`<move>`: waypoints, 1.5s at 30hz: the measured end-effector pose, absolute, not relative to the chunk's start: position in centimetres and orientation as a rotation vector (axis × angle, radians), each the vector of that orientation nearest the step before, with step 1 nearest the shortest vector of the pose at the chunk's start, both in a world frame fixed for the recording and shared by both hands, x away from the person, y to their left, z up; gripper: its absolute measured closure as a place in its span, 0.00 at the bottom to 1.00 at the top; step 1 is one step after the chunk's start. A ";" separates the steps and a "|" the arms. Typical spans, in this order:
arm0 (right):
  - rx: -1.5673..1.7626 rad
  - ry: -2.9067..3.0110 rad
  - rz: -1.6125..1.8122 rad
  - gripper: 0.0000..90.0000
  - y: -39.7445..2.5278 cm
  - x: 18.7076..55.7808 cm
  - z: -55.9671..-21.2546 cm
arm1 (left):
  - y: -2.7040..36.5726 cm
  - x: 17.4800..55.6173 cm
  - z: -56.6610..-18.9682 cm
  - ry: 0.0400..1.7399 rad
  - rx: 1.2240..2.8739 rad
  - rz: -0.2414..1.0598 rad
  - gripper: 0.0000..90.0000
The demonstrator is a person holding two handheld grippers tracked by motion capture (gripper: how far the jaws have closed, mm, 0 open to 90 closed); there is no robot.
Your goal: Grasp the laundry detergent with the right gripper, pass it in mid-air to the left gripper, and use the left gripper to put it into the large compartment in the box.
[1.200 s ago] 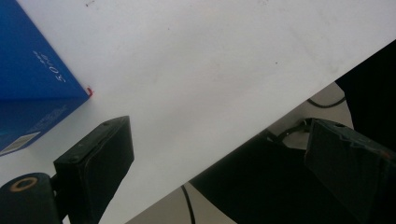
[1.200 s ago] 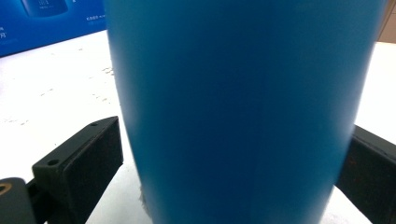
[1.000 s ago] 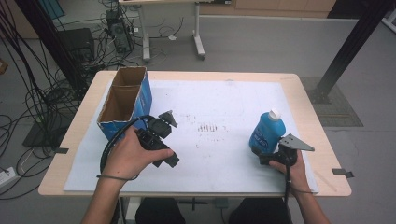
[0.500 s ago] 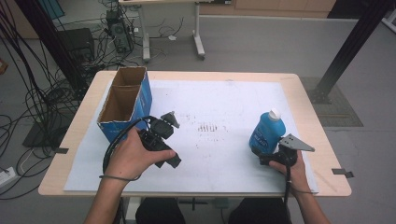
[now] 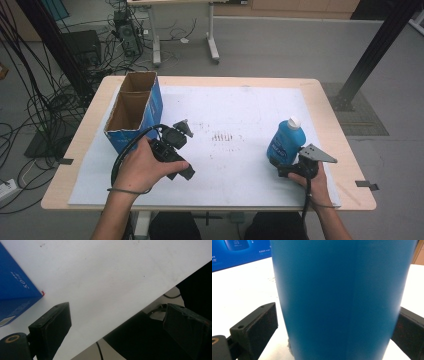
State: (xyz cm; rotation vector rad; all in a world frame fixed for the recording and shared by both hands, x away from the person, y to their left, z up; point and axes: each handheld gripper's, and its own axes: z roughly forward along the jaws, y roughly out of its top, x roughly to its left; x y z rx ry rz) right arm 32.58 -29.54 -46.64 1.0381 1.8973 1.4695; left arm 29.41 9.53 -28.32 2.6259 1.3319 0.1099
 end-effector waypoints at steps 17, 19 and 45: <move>1.037 1.893 1.478 0.02 -29.6 32.6 -46.7 | 9.5 29.4 -28.4 1.334 2.635 0.106 0.09; 1.039 1.897 1.479 0.02 -29.6 32.6 -46.7 | 9.5 29.5 -28.3 1.333 2.634 0.104 0.09; 1.027 1.894 1.474 0.02 -29.6 32.5 -46.7 | 9.1 29.6 -28.3 1.322 2.637 0.103 0.09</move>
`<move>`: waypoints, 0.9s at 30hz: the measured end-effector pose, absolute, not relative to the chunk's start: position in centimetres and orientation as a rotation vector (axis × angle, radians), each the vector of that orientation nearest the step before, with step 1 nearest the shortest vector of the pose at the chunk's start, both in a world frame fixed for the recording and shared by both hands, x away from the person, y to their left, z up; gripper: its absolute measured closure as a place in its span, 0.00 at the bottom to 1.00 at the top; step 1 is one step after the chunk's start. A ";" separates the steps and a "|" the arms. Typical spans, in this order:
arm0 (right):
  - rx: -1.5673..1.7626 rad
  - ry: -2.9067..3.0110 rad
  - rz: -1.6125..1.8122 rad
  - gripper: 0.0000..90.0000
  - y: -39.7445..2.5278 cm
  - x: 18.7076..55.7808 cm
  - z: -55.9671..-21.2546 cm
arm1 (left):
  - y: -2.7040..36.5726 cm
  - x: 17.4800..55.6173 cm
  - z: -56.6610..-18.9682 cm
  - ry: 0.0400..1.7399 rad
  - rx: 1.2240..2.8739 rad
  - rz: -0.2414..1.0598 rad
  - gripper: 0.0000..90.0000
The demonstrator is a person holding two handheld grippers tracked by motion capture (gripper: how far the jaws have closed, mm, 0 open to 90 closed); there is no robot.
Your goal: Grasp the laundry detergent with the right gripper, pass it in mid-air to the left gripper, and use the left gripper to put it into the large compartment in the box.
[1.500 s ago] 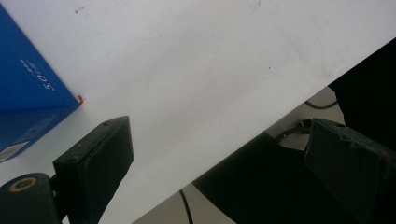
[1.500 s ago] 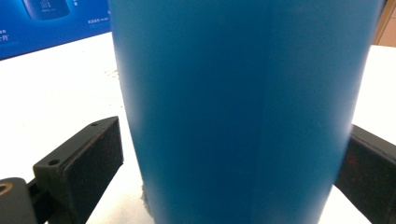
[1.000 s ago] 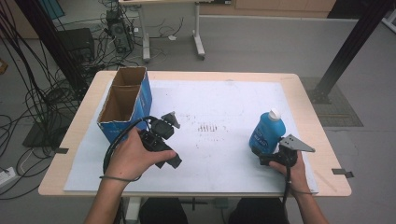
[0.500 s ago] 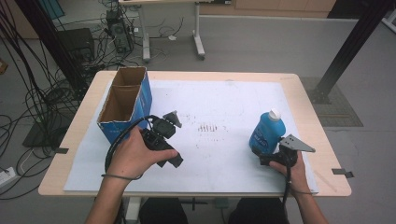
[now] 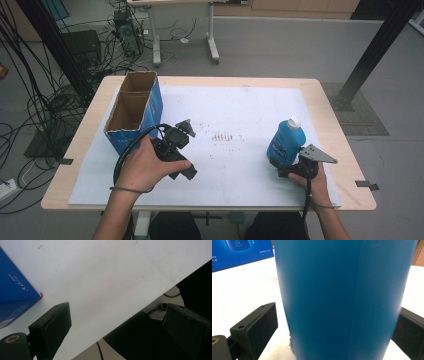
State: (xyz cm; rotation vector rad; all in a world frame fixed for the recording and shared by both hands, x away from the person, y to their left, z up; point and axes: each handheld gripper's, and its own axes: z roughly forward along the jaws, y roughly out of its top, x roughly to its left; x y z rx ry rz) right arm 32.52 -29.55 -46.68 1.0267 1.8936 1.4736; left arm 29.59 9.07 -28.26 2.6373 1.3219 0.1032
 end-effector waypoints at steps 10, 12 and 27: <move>1.023 1.893 1.473 0.02 -29.5 32.5 -46.7 | 9.1 29.5 -28.1 1.318 2.636 0.105 0.09; 1.025 1.894 1.470 0.02 -29.5 32.5 -46.7 | 9.1 29.5 -28.1 1.319 2.636 0.106 0.09; 1.035 1.895 1.464 0.02 -29.5 32.6 -46.6 | 9.0 29.4 -27.9 1.309 2.636 0.105 0.09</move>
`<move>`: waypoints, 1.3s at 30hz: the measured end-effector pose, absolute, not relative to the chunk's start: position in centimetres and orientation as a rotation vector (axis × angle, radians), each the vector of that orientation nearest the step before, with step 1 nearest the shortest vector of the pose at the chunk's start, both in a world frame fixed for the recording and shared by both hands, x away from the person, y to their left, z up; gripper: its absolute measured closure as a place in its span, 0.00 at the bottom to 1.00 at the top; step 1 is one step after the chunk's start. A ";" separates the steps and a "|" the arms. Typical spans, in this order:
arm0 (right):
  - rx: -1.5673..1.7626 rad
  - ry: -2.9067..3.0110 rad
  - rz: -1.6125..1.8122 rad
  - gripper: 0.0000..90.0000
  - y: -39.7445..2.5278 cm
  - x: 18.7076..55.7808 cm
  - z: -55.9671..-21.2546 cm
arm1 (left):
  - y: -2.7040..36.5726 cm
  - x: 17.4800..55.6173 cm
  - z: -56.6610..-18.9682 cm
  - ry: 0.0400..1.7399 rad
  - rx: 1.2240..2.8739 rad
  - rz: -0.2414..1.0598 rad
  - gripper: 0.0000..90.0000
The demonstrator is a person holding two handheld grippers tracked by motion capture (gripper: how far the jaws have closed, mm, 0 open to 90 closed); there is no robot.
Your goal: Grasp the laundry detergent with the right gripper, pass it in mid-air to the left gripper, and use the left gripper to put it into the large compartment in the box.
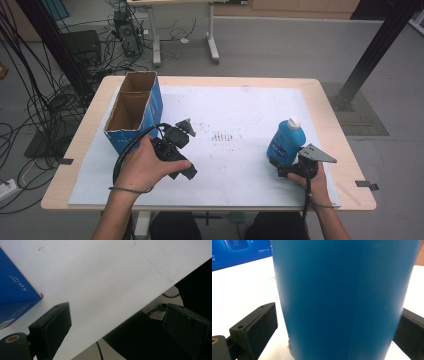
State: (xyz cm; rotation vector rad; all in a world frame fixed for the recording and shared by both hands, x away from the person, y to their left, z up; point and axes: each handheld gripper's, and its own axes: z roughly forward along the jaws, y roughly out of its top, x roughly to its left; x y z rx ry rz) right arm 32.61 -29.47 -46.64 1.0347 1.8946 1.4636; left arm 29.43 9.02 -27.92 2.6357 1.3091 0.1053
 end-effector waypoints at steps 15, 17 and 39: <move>1.021 1.865 1.472 0.07 -29.3 32.7 -46.7 | 8.8 29.4 -27.6 1.306 2.639 0.112 0.09; 1.018 1.863 1.472 0.09 -29.3 32.7 -46.7 | 8.8 29.4 -27.6 1.308 2.639 0.114 0.09; 1.006 1.876 1.461 0.31 -29.2 32.7 -46.7 | 8.8 29.4 -27.5 1.306 2.641 0.115 0.09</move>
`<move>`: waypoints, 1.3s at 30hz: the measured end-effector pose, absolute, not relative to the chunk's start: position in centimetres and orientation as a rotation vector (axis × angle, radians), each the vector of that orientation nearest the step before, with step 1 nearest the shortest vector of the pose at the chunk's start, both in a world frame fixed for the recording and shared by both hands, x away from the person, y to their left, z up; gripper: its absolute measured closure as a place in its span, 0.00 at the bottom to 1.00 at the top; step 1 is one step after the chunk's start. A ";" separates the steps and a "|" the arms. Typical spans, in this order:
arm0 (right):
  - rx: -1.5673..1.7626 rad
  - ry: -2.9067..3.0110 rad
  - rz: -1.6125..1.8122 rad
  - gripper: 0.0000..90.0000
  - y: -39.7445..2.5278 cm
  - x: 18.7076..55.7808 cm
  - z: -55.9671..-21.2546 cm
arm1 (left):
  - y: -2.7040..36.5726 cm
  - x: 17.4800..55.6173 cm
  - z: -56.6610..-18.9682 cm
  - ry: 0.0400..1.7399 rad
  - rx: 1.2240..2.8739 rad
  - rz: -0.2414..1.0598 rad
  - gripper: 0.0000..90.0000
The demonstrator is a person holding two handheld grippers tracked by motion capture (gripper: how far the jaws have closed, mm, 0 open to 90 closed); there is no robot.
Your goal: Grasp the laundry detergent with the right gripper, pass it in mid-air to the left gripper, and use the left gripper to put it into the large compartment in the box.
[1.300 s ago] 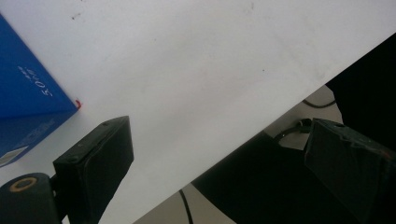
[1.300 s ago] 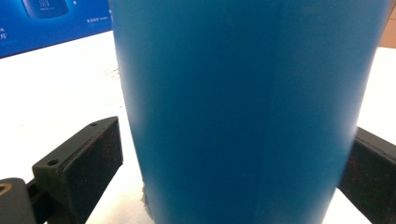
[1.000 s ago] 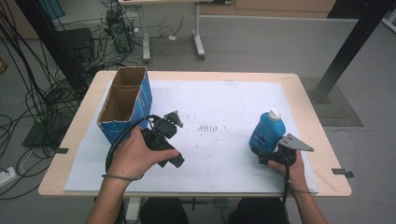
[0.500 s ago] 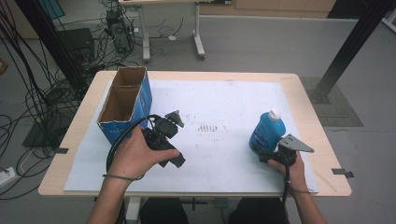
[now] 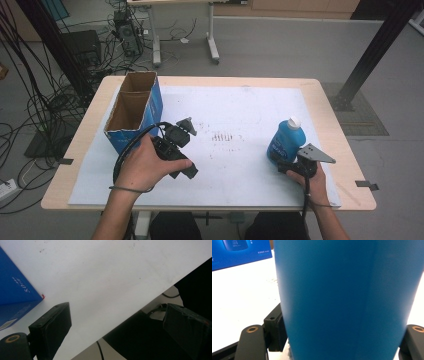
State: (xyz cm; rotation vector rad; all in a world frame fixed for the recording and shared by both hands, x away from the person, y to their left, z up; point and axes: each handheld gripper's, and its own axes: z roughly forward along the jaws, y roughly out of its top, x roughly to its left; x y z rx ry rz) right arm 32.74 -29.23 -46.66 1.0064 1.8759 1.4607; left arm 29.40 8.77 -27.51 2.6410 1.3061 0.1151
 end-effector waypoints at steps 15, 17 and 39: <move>0.999 1.873 1.473 0.41 -29.3 32.7 -46.7 | 8.5 29.5 -27.3 1.305 2.642 0.118 0.09; 0.995 1.878 1.476 0.42 -29.3 32.7 -46.7 | 8.5 29.5 -27.3 1.304 2.644 0.118 0.09; 0.981 1.875 1.471 0.44 -29.2 32.6 -46.7 | 8.6 29.4 -27.4 1.313 2.642 0.118 0.09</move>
